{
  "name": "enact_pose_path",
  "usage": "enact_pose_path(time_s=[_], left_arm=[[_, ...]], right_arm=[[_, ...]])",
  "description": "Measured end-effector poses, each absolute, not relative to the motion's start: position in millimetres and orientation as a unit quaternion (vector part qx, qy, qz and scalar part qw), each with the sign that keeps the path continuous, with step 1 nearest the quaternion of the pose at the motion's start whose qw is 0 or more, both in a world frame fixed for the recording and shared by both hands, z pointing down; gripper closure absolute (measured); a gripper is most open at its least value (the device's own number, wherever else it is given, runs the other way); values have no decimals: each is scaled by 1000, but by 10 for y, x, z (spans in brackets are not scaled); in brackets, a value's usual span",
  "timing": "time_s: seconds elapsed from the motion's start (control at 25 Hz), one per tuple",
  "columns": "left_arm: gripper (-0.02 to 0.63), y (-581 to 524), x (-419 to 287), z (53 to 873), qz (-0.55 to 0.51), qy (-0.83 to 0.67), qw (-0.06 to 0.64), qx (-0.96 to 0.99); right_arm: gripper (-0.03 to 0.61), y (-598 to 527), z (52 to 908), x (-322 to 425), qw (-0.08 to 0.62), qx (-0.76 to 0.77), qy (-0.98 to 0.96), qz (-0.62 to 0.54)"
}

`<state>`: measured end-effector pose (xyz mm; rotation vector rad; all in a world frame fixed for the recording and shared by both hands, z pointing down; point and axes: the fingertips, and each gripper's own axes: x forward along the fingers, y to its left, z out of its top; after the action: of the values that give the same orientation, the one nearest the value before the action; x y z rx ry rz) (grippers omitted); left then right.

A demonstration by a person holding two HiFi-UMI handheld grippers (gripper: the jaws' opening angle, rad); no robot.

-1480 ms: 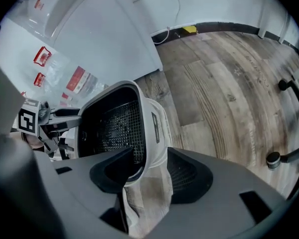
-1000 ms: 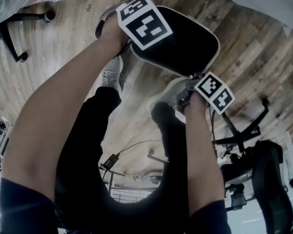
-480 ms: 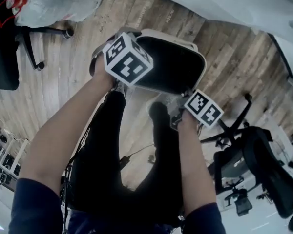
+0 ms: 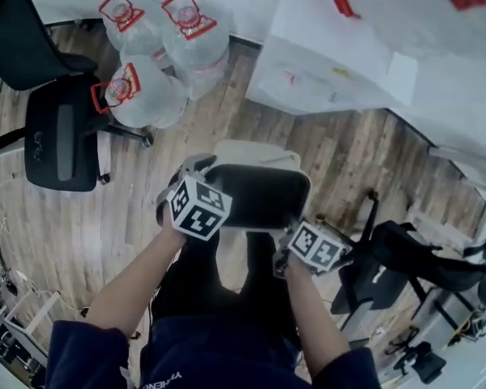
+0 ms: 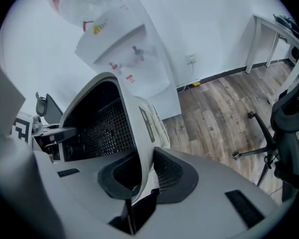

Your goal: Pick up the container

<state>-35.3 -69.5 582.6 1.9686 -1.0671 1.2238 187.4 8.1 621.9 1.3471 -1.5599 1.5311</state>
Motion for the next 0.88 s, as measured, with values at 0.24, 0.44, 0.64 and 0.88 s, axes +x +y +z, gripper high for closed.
enact_pose_path(time_s=[0.24,0.44,0.64,0.88], left_arm=[[525,-492,-391,4901,453,-407,269,747],[520,-414,-400,4462,429,-423,272,750],[520,-220,-325,4096,421,-428,268,754],[520,-206,-349,3781,412,-433,247,763]], right_arm=[[505,205,5367,1834,278,494,-602,563],[505,165,4921,1858,262,501,-619,546],[505,310,4517,1952,257,503,-623,542],[505,343,4257,1913,235,509,-632,535]])
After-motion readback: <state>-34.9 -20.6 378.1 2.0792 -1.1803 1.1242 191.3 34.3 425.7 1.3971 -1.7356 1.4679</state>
